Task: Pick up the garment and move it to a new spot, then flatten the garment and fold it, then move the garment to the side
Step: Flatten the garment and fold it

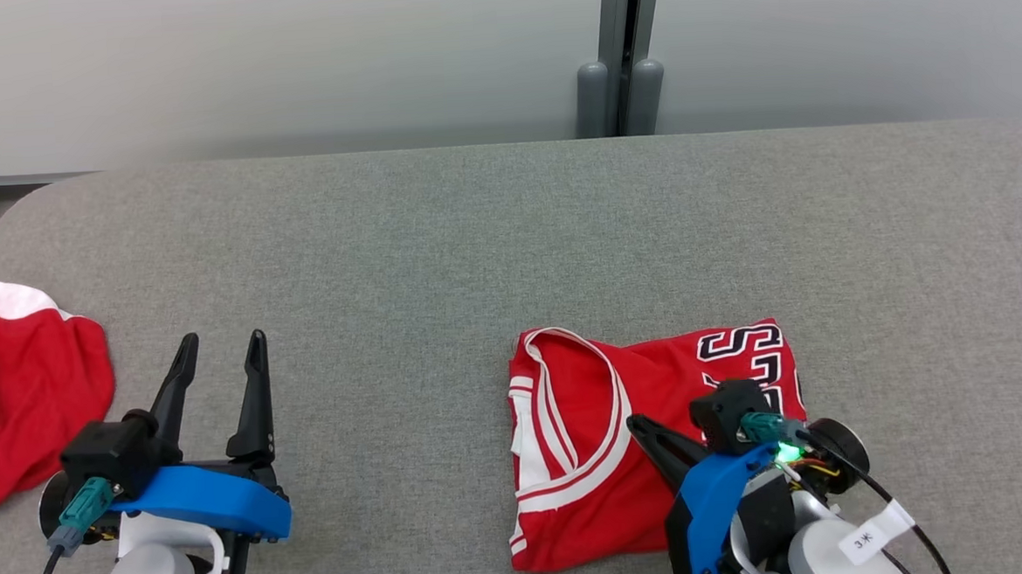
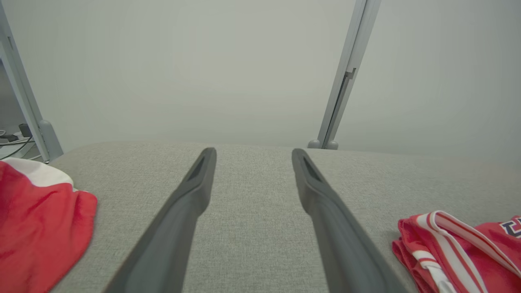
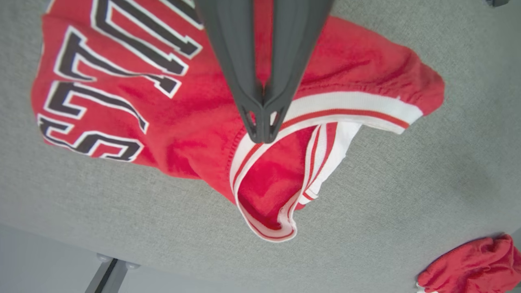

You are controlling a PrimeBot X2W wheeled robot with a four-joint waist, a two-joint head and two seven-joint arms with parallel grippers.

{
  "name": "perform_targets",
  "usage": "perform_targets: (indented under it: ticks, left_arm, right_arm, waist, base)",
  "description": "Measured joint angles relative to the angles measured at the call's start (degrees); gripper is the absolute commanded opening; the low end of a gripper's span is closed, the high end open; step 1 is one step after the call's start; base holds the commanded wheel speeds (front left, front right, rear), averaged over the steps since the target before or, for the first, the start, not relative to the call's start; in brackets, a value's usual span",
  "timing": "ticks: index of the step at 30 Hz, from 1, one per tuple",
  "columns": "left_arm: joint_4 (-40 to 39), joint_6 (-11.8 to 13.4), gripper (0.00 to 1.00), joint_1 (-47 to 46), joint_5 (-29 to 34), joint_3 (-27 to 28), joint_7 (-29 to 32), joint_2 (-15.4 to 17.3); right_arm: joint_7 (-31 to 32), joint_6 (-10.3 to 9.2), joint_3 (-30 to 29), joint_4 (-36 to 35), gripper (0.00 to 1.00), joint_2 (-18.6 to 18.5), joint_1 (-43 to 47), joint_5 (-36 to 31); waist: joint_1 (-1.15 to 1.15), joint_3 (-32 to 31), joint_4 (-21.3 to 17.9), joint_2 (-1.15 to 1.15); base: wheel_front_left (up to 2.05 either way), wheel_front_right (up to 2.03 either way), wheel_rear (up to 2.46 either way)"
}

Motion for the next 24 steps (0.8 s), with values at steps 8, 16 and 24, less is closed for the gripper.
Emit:
perform_targets:
  ticks: [8,16,24]
  left_arm:
    - [-0.24,0.03,1.0,-0.98,-0.05,-0.7,-0.01,-0.05]
    - [0.08,0.03,1.0,-1.36,-0.08,-1.21,-0.07,-0.07]
    - [0.19,0.03,1.0,-1.58,-0.15,-1.6,-0.26,-0.31]
  right_arm:
    - [-2.05,0.0,3.54,13.96,0.0,1.36,-7.16,-4.9]
    - [-1.47,0.0,16.06,19.05,0.0,1.47,-10.42,3.32]
    - [-3.0,0.0,27.06,17.37,0.0,1.53,-11.89,13.56]
  waist:
    - [0.0,1.08,1.23,0.0]
    - [0.0,1.66,2.19,0.0]
    - [0.0,1.66,2.03,0.0]
  base:
    - [0.0,0.0,0.0]
    - [0.0,0.0,0.0]
    - [0.0,0.0,0.0]
